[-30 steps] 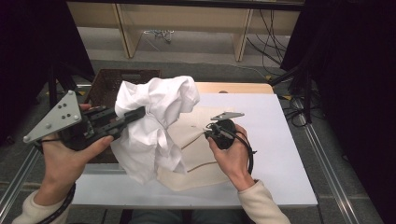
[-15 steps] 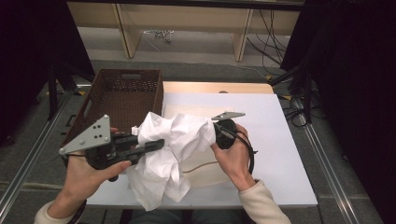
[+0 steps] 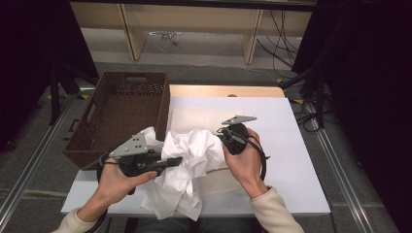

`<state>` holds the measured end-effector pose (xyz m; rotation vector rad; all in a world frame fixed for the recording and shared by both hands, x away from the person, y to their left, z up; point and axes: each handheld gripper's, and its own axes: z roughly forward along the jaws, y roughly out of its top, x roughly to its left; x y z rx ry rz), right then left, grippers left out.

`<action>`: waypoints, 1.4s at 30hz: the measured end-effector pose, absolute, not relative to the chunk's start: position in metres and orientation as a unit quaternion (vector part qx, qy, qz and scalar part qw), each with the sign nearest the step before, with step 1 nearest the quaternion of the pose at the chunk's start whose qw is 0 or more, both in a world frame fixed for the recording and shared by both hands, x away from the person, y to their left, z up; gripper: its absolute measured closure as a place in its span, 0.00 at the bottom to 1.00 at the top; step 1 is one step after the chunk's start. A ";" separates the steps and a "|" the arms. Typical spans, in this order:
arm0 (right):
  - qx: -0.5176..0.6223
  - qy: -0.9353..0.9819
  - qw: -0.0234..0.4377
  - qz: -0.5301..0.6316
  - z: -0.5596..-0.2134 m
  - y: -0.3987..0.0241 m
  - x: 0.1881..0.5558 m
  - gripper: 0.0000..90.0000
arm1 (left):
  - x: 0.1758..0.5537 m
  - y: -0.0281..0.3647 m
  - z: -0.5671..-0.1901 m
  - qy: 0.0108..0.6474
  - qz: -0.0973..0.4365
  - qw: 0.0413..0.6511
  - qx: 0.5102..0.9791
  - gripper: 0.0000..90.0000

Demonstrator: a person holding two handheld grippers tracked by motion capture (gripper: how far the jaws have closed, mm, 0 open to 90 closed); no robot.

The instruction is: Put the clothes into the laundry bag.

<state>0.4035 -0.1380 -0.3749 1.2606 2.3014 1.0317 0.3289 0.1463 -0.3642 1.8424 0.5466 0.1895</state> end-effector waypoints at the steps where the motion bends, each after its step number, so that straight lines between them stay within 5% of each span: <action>1: 0.443 0.806 0.158 0.360 -0.375 -0.138 0.403 0.98 | 0.329 0.146 -0.365 0.236 0.078 0.565 0.786 0.88; 12: 0.438 0.806 0.163 0.364 -0.373 -0.140 0.404 0.99 | 0.327 0.146 -0.368 0.243 0.068 0.532 0.808 0.89; 42: 0.434 0.807 0.154 0.370 -0.373 -0.127 0.396 0.99 | 0.359 0.068 -0.407 0.275 0.090 0.461 0.839 0.87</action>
